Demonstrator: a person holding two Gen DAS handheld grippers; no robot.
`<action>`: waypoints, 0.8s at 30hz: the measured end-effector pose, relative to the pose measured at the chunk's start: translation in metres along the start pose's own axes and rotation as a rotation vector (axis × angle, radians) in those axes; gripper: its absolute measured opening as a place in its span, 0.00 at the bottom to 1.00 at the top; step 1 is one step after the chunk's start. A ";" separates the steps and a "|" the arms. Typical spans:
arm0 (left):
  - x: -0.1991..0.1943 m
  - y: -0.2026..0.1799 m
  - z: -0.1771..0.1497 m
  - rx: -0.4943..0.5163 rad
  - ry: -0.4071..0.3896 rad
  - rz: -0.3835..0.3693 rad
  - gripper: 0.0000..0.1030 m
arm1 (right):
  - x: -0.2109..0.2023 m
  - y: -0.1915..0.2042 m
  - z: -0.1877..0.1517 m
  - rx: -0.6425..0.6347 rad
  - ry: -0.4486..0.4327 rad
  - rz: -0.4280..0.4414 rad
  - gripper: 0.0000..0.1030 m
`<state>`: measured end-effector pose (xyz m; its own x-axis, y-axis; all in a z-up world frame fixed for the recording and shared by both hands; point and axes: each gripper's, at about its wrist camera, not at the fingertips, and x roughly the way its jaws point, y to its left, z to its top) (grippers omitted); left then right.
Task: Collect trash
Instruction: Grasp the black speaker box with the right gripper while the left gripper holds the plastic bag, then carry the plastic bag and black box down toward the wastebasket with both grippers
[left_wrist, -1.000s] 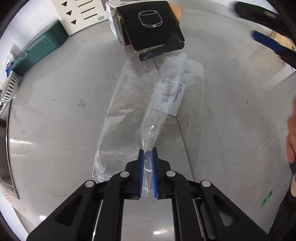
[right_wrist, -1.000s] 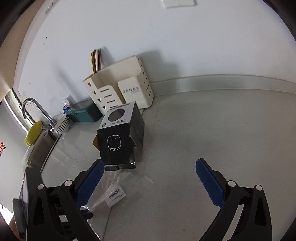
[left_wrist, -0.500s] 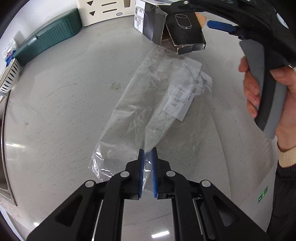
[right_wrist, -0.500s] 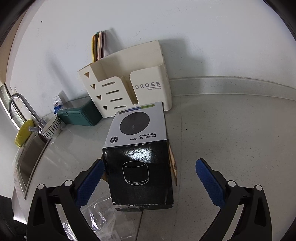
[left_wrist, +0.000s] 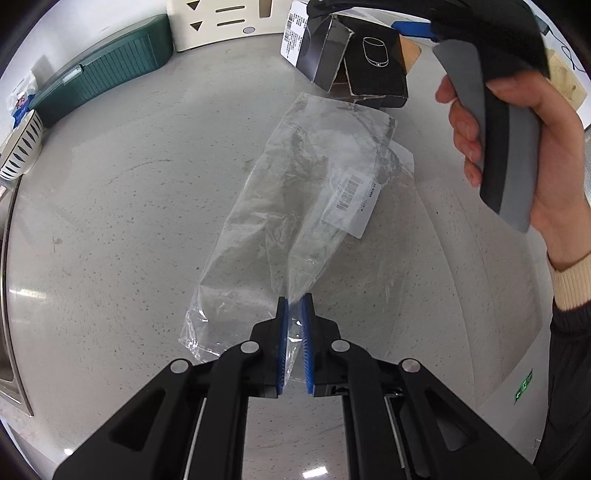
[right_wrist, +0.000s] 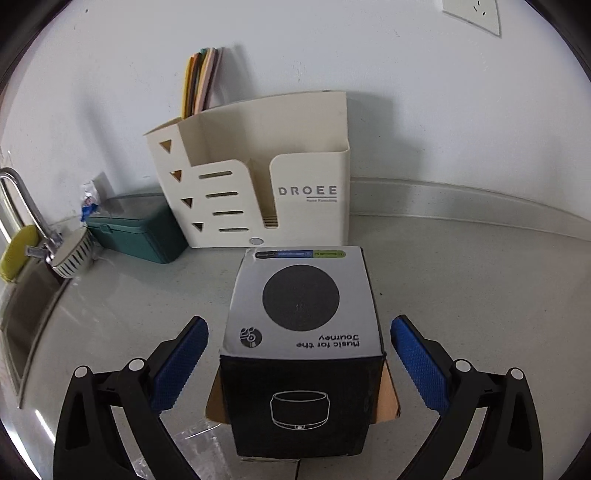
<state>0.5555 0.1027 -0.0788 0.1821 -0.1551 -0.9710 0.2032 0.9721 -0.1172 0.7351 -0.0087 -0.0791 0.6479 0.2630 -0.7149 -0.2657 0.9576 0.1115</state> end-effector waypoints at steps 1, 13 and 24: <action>0.005 0.009 -0.004 0.002 -0.001 -0.002 0.08 | 0.003 0.001 0.002 -0.003 0.011 -0.003 0.97; 0.002 0.029 -0.018 -0.009 -0.024 -0.040 0.08 | 0.026 0.007 0.003 -0.025 0.110 -0.066 0.80; -0.027 0.035 -0.057 -0.013 -0.058 -0.044 0.07 | -0.019 -0.014 -0.008 0.026 0.046 0.011 0.80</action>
<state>0.5024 0.1510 -0.0681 0.2289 -0.2069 -0.9512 0.2001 0.9663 -0.1620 0.7203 -0.0281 -0.0725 0.6115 0.2683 -0.7443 -0.2534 0.9576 0.1370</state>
